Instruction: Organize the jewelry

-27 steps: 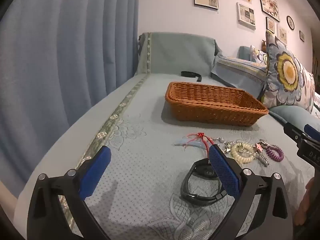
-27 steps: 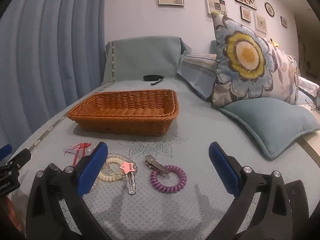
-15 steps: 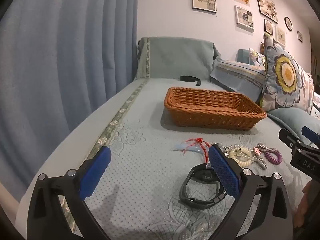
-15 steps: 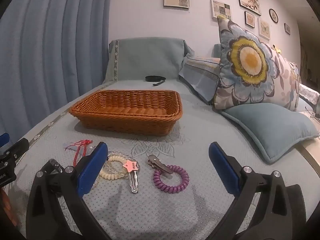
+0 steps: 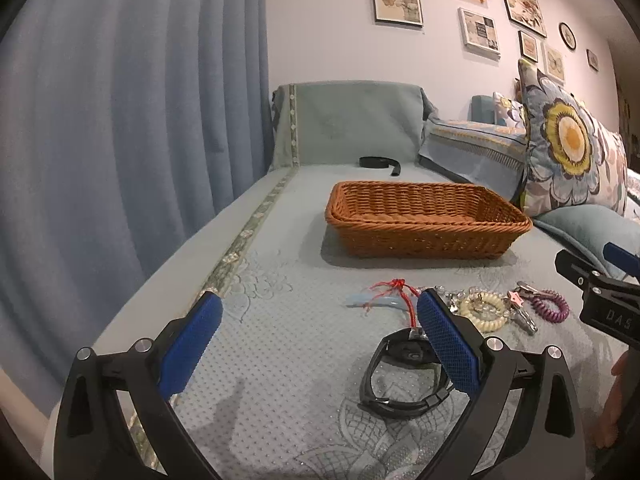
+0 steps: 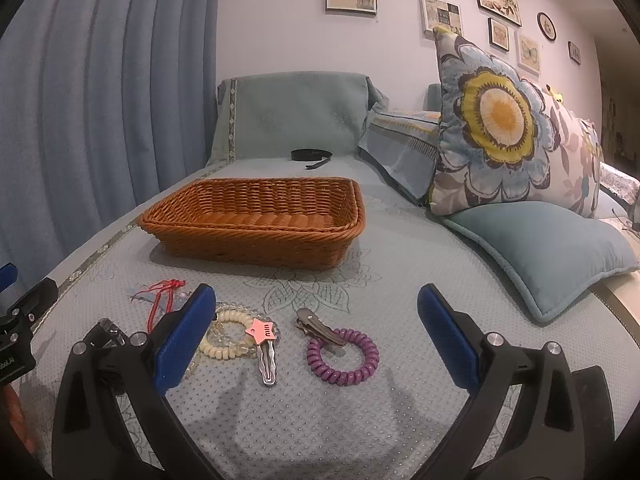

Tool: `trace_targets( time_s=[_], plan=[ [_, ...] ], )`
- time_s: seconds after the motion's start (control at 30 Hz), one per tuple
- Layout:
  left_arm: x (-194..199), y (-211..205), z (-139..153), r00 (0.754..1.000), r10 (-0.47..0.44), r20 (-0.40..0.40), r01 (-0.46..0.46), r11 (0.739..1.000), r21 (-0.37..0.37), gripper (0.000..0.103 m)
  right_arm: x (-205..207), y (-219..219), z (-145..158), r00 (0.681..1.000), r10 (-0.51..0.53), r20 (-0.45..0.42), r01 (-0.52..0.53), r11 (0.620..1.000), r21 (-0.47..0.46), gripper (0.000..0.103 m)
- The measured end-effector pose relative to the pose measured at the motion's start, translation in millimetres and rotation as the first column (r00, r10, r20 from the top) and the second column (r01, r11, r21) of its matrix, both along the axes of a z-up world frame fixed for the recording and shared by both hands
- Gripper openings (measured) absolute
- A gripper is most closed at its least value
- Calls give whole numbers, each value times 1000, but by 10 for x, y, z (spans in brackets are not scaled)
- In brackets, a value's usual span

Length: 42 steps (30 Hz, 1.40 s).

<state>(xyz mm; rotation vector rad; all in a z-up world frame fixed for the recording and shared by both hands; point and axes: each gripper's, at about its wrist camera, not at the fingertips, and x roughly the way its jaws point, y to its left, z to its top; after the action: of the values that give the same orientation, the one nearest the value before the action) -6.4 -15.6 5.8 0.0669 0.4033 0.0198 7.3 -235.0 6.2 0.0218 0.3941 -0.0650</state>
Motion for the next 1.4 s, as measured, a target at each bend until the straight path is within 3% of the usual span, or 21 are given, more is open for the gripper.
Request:
trace_targets(
  time_s=[1.4],
  plan=[
    [-11,-33,-10,1000,-18,-12,19,1000,2,95,15,49,-13,1000,12,-8,-12,999,-32,96]
  ],
)
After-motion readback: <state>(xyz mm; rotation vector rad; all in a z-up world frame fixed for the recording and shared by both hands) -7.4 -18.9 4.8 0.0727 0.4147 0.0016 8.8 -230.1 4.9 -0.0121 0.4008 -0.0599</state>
